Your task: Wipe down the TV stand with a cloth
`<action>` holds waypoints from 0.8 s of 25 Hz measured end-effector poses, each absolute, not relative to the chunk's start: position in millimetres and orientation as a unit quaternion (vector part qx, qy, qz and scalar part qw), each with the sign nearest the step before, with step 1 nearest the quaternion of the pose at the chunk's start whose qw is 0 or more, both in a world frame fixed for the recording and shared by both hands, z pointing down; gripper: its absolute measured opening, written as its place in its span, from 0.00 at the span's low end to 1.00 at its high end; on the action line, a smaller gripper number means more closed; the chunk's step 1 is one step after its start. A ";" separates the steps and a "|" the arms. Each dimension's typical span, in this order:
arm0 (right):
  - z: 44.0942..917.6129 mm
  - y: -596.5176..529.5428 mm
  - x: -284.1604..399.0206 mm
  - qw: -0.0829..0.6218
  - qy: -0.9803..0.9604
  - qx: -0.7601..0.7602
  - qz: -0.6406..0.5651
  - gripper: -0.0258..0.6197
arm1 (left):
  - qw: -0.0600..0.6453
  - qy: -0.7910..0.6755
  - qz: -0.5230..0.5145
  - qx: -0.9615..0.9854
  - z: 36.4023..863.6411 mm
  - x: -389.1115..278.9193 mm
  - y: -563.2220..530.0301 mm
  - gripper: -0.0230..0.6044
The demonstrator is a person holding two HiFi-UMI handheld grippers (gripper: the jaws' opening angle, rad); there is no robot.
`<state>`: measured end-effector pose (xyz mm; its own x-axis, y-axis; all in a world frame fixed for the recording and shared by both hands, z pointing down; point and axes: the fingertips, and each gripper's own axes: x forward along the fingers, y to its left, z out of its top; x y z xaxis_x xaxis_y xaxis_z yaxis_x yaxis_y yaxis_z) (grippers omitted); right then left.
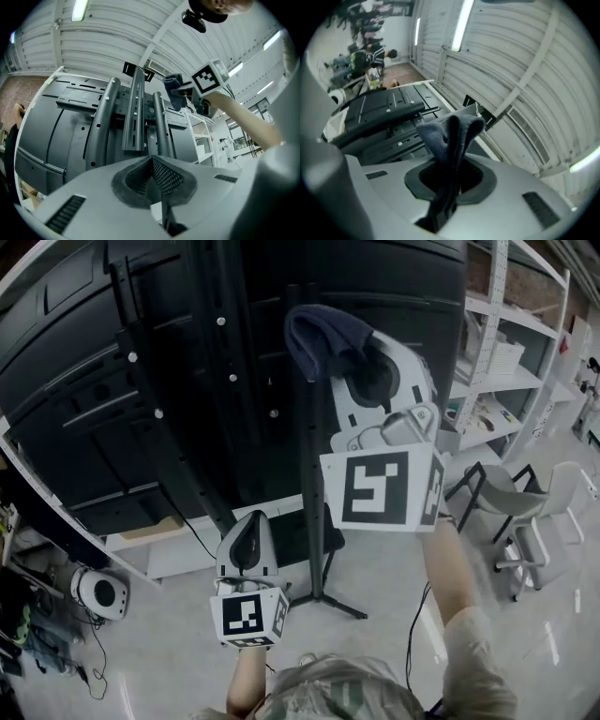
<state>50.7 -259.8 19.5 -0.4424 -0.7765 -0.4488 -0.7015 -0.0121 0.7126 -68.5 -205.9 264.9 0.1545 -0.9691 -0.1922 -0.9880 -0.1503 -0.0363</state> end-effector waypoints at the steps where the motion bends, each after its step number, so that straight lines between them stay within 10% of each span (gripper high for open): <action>1: 8.4 -263.5 46.0 0.051 -0.681 0.531 -0.502 0.13 | 0.076 0.646 0.065 -0.757 264.0 -69.2 -205.1 0.06; 20: -5.1 -303.1 9.8 0.204 -0.558 0.531 -0.604 0.13 | 0.069 0.628 0.077 -0.771 265.2 -64.6 -211.5 0.06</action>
